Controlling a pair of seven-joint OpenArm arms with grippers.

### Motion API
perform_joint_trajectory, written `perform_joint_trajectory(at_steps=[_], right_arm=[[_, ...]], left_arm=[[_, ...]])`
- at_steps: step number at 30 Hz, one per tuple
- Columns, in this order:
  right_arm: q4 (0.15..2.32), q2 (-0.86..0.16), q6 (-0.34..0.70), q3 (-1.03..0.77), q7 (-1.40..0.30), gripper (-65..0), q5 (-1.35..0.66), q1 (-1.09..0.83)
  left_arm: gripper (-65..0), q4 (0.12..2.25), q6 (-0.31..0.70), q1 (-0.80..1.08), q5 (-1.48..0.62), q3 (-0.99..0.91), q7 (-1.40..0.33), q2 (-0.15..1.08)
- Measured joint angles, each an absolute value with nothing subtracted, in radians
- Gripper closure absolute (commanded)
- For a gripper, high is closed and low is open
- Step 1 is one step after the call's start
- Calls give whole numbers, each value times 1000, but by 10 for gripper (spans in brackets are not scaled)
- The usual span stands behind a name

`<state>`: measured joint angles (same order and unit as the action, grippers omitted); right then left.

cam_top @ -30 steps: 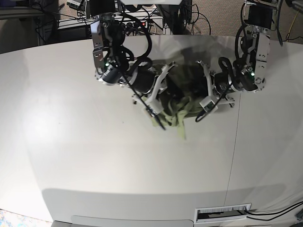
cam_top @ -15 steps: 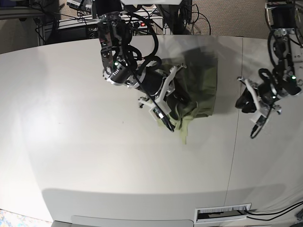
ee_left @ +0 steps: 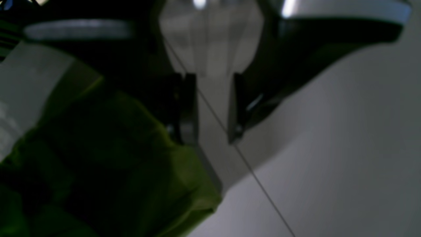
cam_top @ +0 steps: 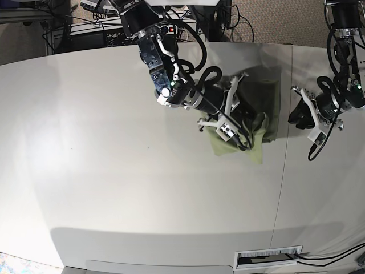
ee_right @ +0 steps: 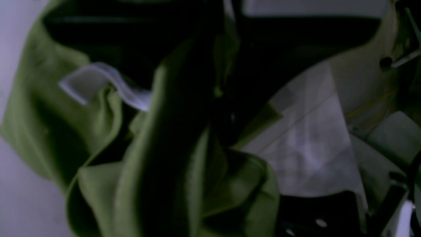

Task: Fold the T-shirt properly
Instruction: 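Press the bundled green shirt down with the right gripper and release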

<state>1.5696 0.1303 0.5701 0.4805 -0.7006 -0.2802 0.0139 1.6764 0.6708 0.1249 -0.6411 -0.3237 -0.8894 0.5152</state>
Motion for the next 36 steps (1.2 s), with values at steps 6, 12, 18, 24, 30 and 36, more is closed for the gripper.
perform_joint_trajectory(at_steps=[6,12,18,24,30,36], right_arm=[[1570,130,571,516,-680,-194,-285,38],[1655,130,571,521,-700,-194,-398,99],[1787,131,576,571,-822,-194,-439,108],[1910,130,573,568,-869,-194,-429,109],[1974,118,574,568,-979,-193,-416,110],[1995,16,572,567,-1041,0,-367,87]], left_arm=[[-177,1676,671,125,-641,-324,-887,515],[-177,1676,671,130,-641,-324,-886,511],[-177,1676,670,130,-529,-324,-863,511],[-177,1676,637,130,-461,-324,-860,510],[-177,1676,637,131,-460,-324,-860,511],[-177,1676,637,131,-460,-324,-860,510]])
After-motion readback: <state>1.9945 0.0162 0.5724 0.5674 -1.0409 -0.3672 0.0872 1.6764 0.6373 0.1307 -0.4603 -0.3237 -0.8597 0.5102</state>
